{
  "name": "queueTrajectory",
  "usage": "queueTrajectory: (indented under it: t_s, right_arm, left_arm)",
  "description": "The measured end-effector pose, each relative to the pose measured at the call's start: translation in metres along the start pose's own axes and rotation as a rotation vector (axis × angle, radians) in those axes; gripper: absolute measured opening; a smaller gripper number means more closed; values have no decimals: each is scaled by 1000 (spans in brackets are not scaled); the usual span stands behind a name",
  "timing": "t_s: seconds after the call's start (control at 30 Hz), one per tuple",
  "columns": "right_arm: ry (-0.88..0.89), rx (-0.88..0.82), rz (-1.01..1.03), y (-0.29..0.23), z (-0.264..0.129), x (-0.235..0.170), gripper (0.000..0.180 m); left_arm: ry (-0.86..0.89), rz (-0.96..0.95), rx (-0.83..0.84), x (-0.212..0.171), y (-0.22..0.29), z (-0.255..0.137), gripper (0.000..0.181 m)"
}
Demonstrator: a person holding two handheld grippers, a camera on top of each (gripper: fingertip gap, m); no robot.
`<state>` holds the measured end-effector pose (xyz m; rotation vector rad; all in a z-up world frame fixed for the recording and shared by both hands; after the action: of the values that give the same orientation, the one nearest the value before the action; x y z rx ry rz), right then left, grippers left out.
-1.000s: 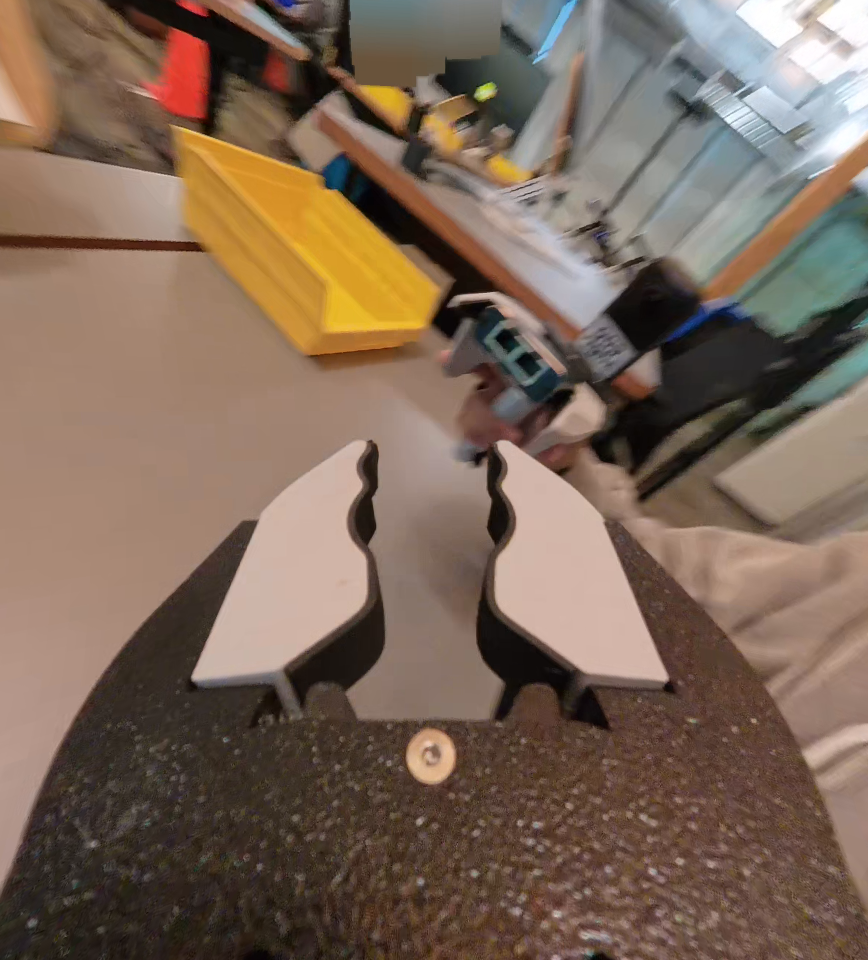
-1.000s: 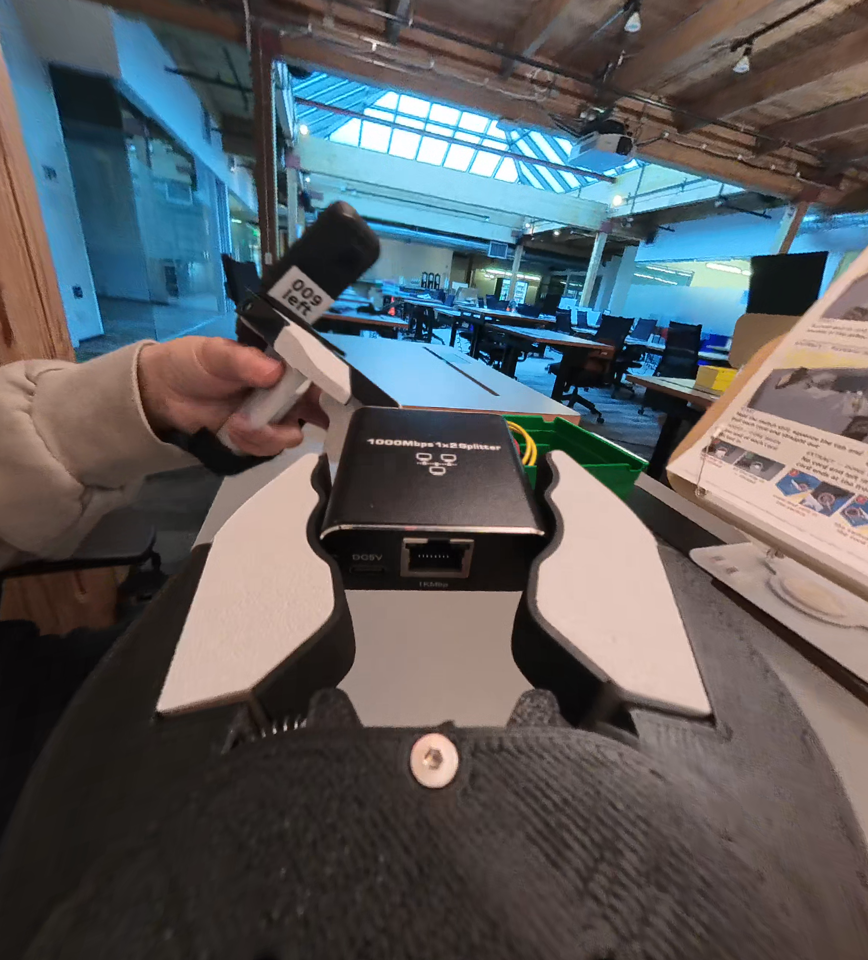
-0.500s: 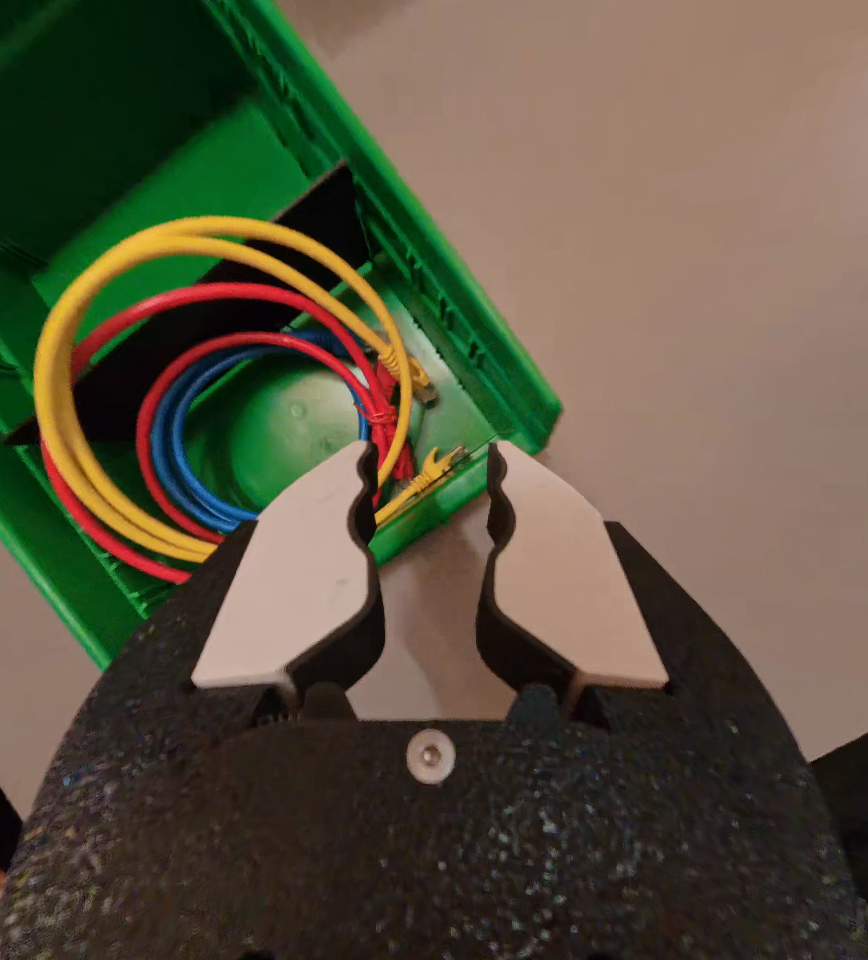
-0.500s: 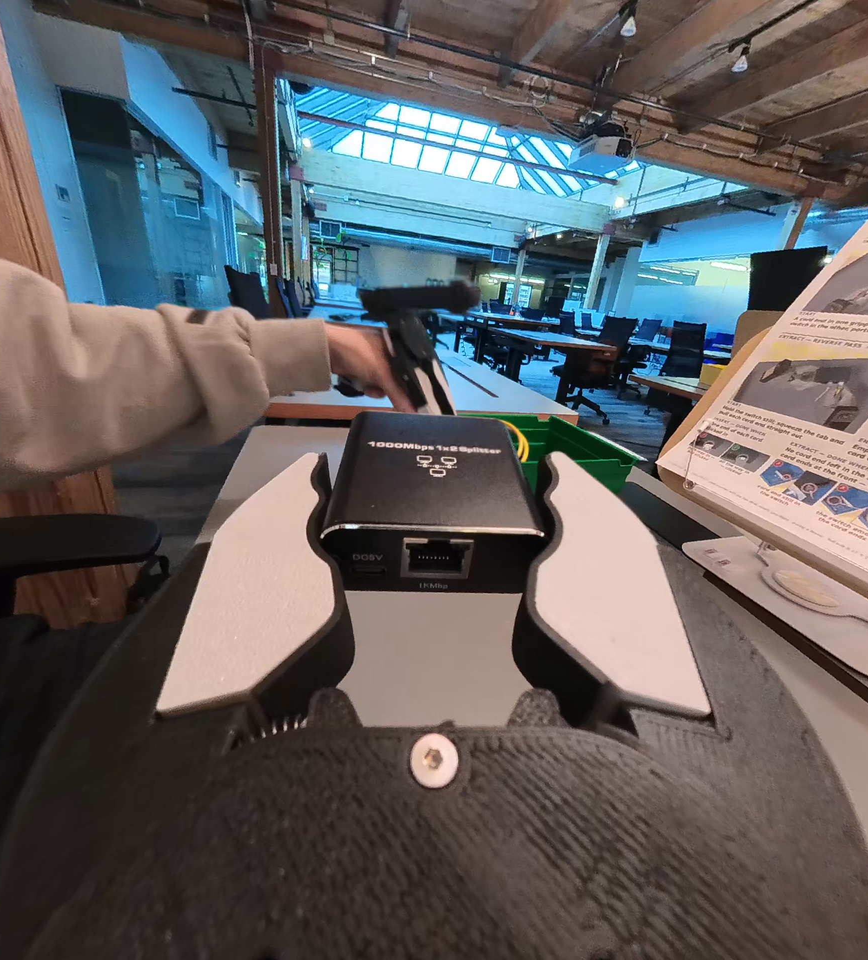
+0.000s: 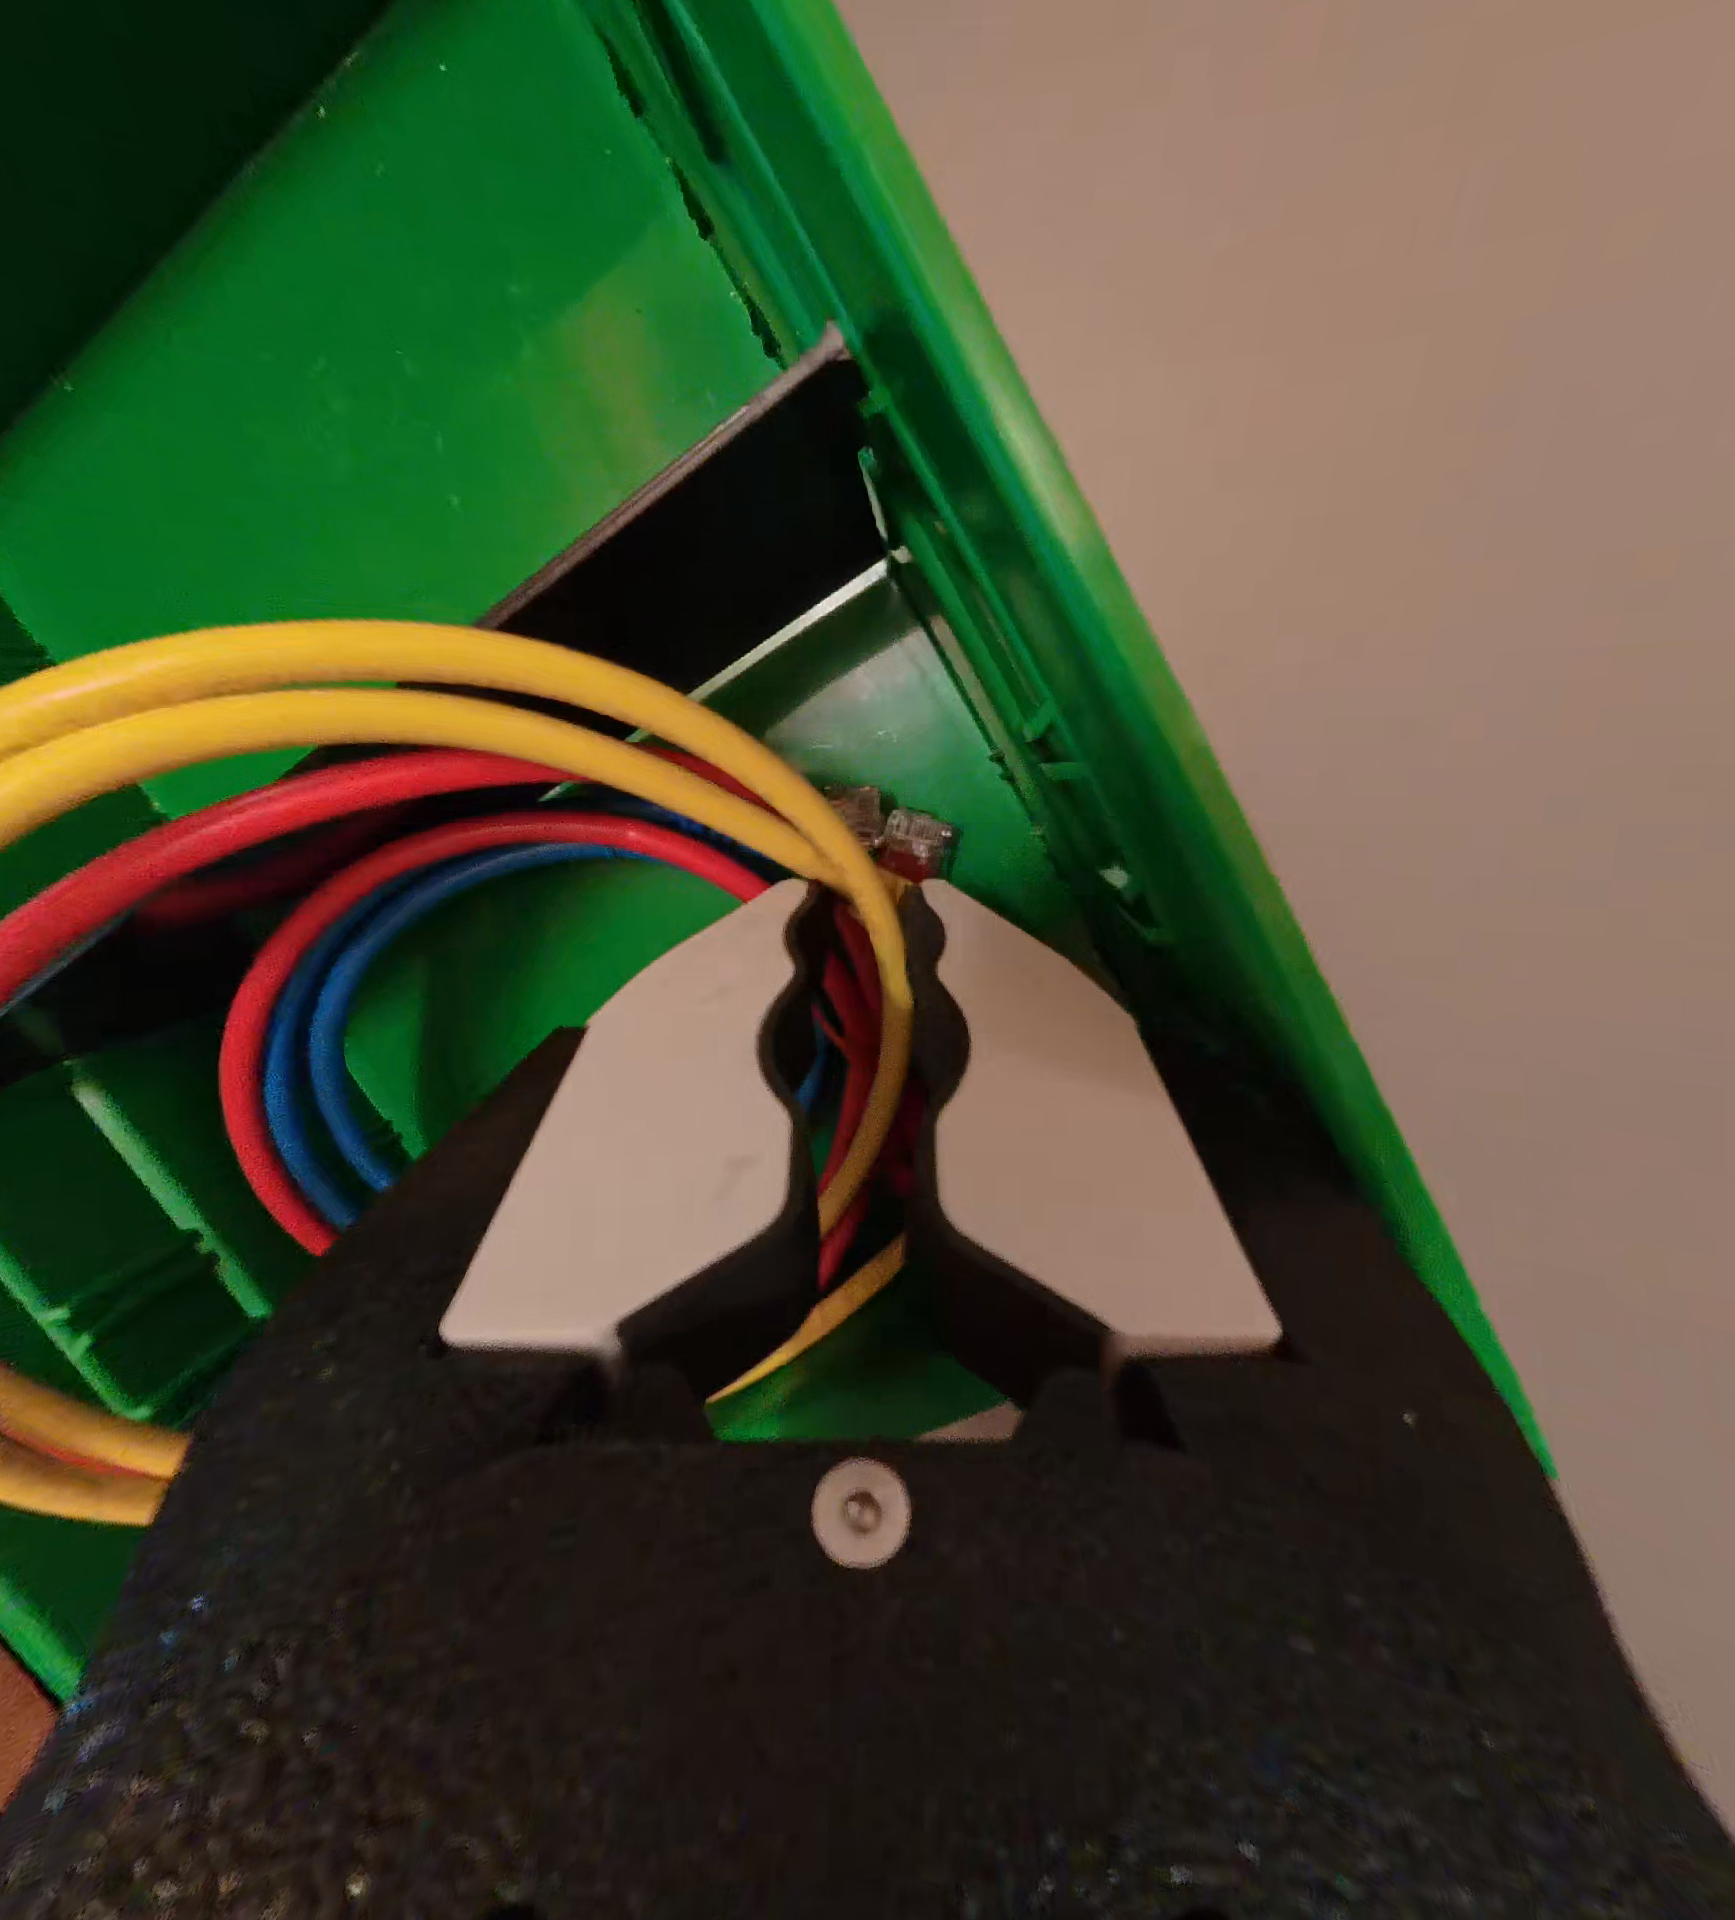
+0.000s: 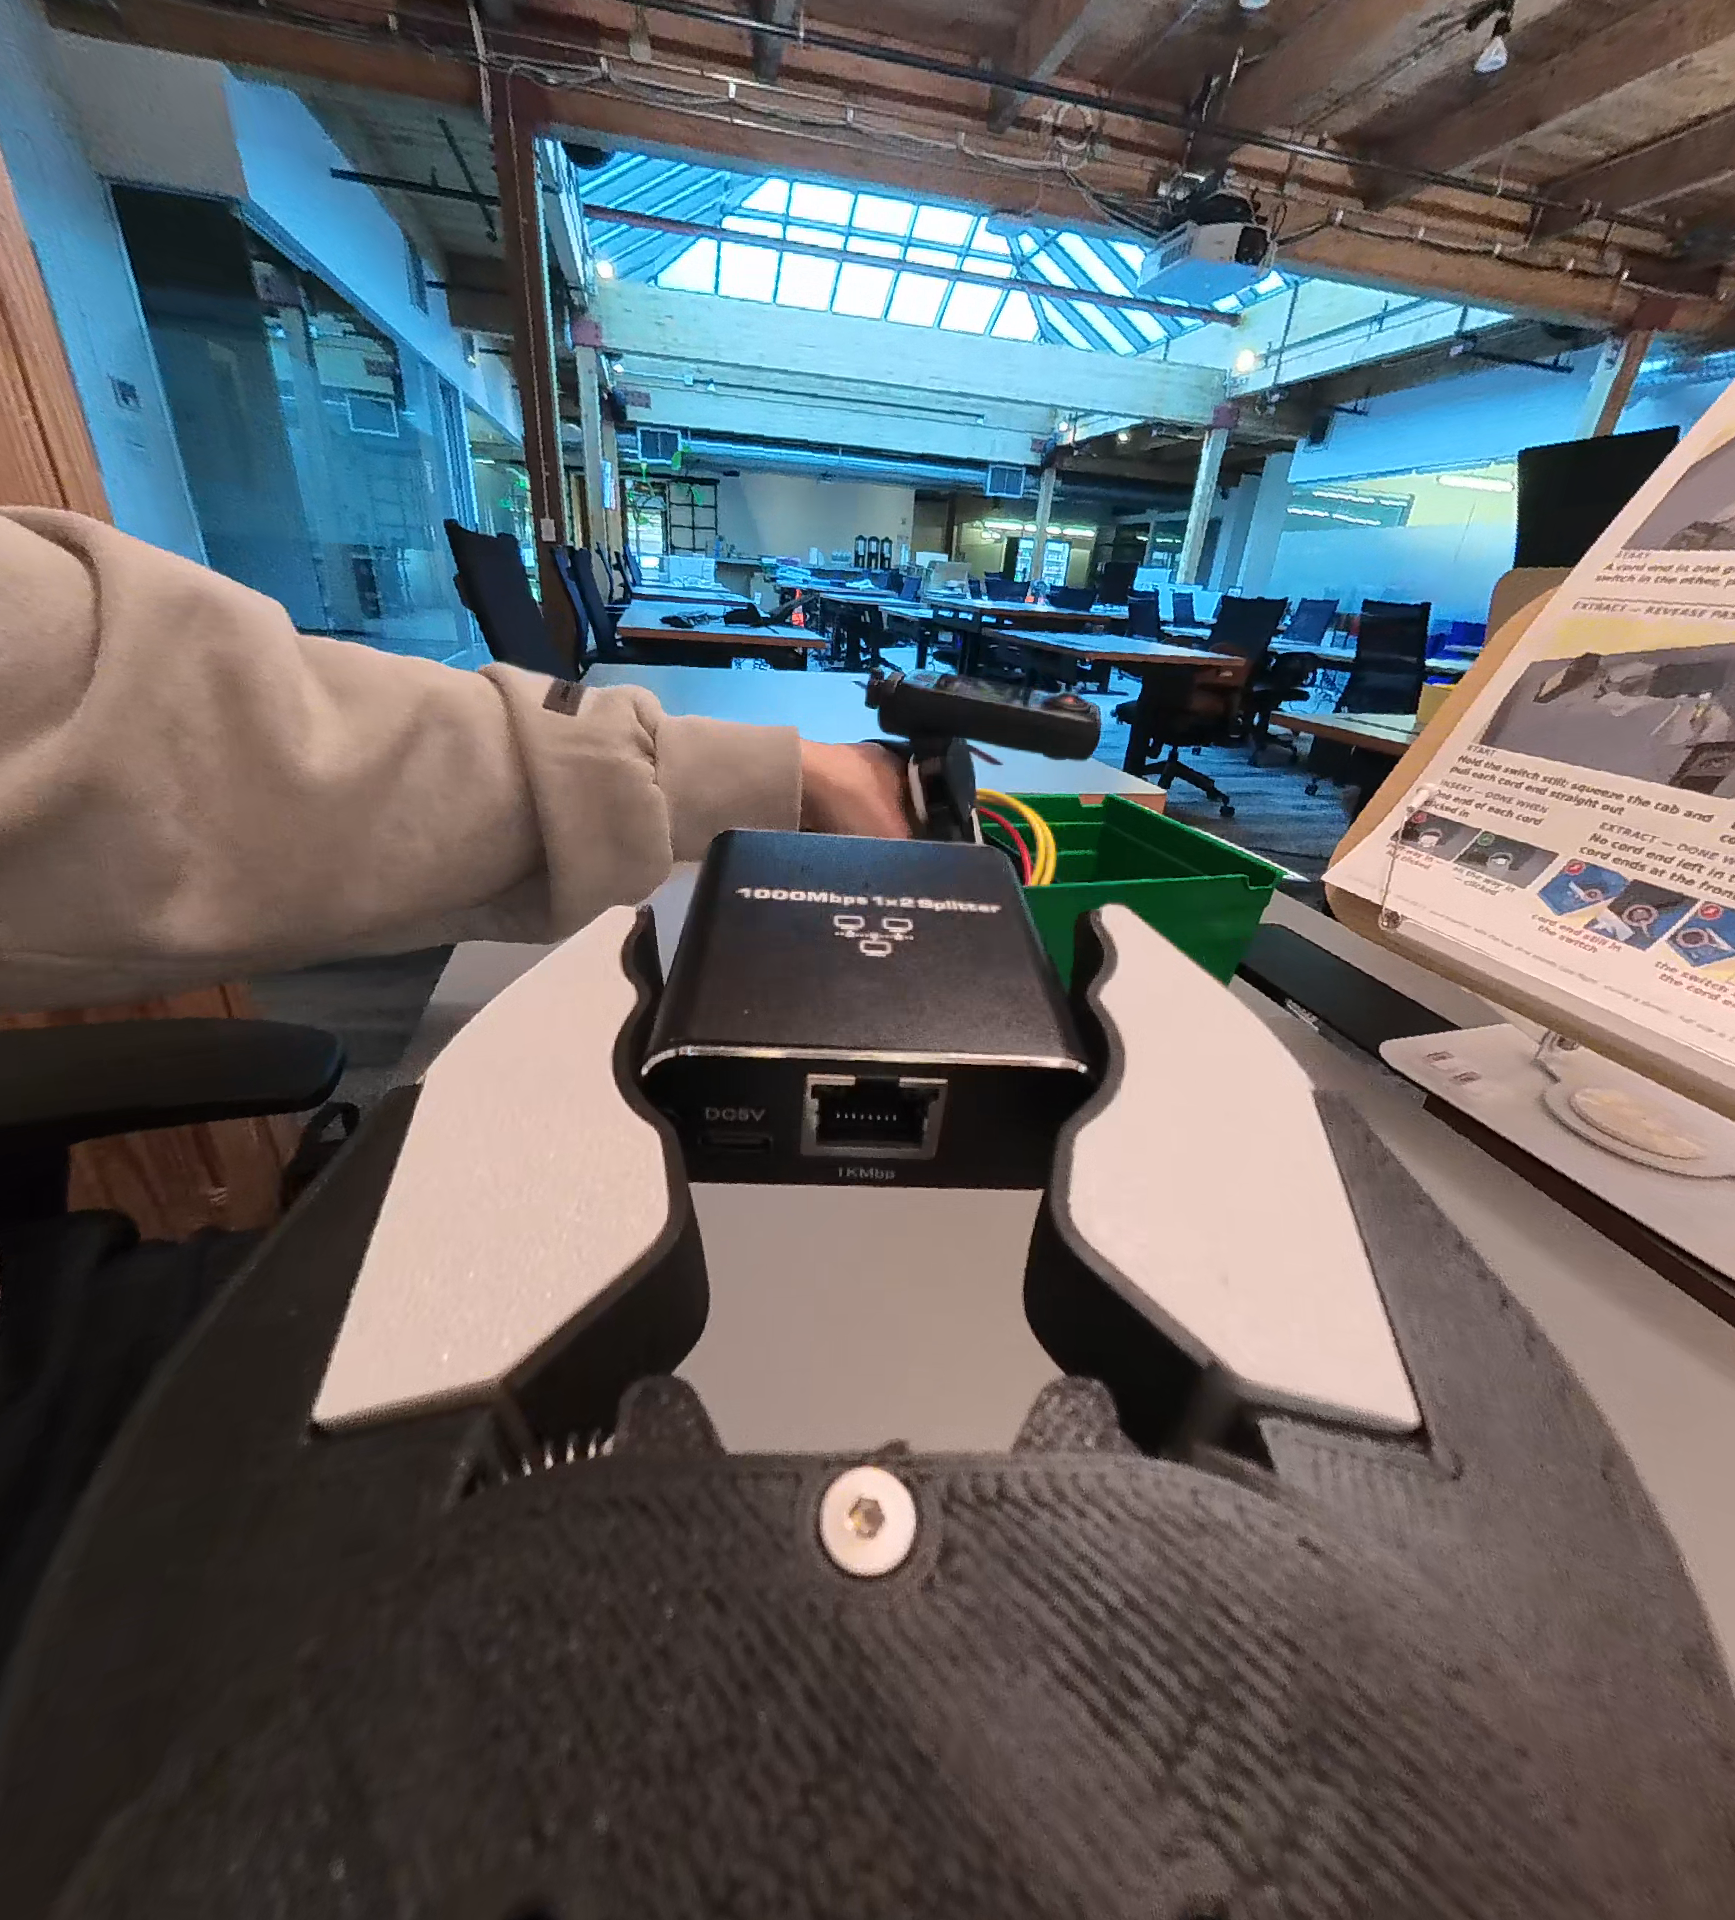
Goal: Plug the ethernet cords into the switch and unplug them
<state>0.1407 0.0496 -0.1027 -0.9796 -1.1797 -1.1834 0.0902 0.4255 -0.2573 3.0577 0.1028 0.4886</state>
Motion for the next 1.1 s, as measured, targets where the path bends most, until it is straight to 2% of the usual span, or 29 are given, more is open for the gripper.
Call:
queueTrajectory:
  t_s: [0.1, 0.2, 0.33, 0.43, 0.57, 0.73, 0.9, 1.1]
  right_arm:
    - [2, -3, 5, 1, -2, -1, 77]
    - [-2, -10, 5, 3, -6, -1, 77]
    - [5, -12, 1, 3, -10, 2, 77]
    - [1, -4, -6, 0, -11, 3, 77]
    - [5, 12, -22, -7, -10, 6, 77]
    - [13, 34, -37, -15, -10, 12, 77]
    - [27, 49, -67, -22, -12, 21, 77]
    - [47, 82, -62, -28, -15, 26, 77]
  left_arm:
    - [35, 21, -19, -1, 1, -1, 9]
    - [150, -14, -58, 3, 1, -19, 8]
    - [375, -81, -113, 13, 8, -78, 7]
    - [557, -114, -220, 18, 26, -133, 5]
    - [671, -71, -300, 10, 51, -185, 5]
    - [805, -68, -547, -3, 100, -229, 5]
    - [777, -32, -707, -31, 166, -236, 5]
    - [660, 14, -824, -61, 250, -188, 5]
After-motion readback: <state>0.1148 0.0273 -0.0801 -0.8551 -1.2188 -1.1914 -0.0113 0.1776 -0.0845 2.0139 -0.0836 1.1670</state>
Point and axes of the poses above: each gripper's, where its closed fingertips meet, z out along the fingers, x out of its top, y = z × x across the jaws, the point moved 2 cm from there along -z, back along the fingers, and after that the axes turned 12 degrees about -x, right-handed, at the moved point
